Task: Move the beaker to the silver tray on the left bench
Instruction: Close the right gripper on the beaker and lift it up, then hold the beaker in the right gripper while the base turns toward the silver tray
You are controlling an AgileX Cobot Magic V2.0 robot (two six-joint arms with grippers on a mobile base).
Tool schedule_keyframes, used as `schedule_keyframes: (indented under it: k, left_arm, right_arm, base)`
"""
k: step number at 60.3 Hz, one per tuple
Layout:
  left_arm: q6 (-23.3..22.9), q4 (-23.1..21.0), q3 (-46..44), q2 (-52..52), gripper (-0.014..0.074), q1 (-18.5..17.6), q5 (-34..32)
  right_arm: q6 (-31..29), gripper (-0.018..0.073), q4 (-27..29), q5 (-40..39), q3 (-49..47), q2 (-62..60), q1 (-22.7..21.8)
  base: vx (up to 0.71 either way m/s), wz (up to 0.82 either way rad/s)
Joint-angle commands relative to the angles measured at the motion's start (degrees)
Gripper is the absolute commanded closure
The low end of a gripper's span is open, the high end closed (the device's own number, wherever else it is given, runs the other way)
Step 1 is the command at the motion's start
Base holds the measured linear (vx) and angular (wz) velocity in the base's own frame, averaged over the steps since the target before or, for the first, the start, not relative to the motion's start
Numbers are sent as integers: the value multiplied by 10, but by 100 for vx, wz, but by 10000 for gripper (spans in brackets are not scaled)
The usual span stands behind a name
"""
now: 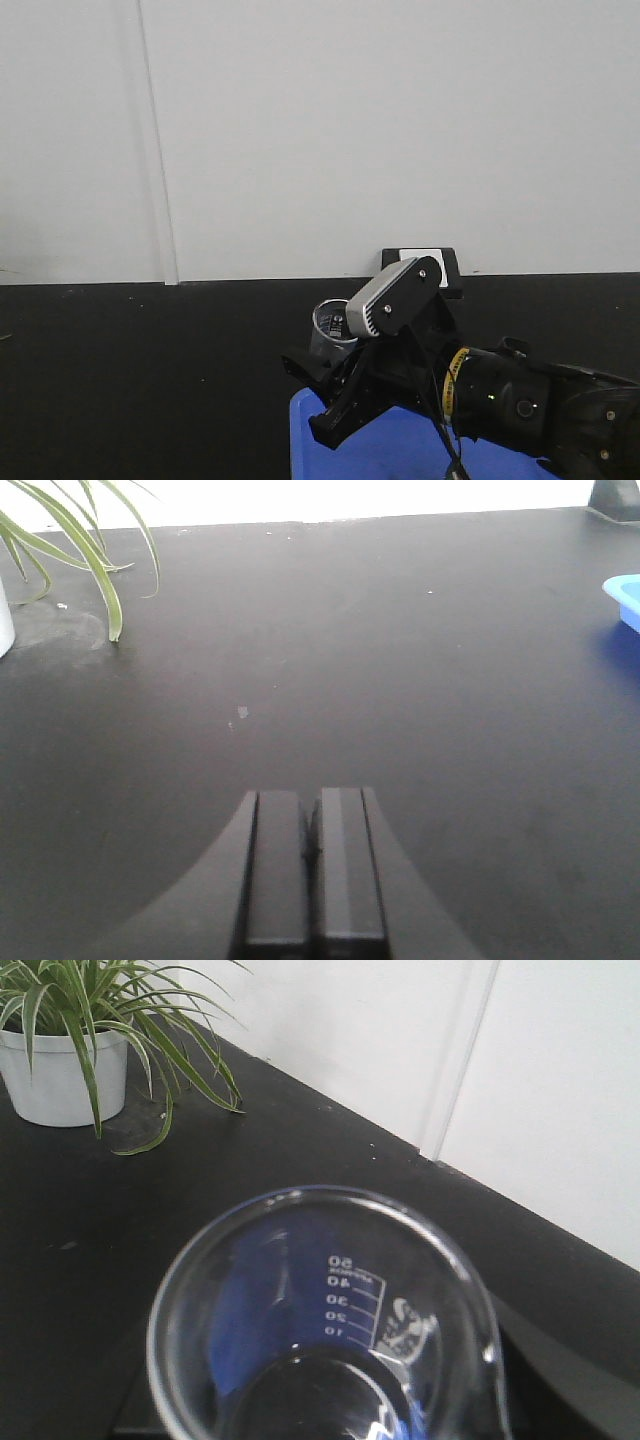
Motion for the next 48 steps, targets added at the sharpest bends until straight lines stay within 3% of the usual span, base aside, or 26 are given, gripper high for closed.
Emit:
schedule_keyframes:
  k: [1,48]
  left_arm:
    - [0,-4,11,-3,595,-2,-45]
    - [0,-4,11,-3,595,-2,-45]
  right_arm:
    - [2,573,13,-25,-18,-23,0]
    - [2,573,14,-25,-18,-23,0]
  base:
    - [0,0]
    - [-3,2]
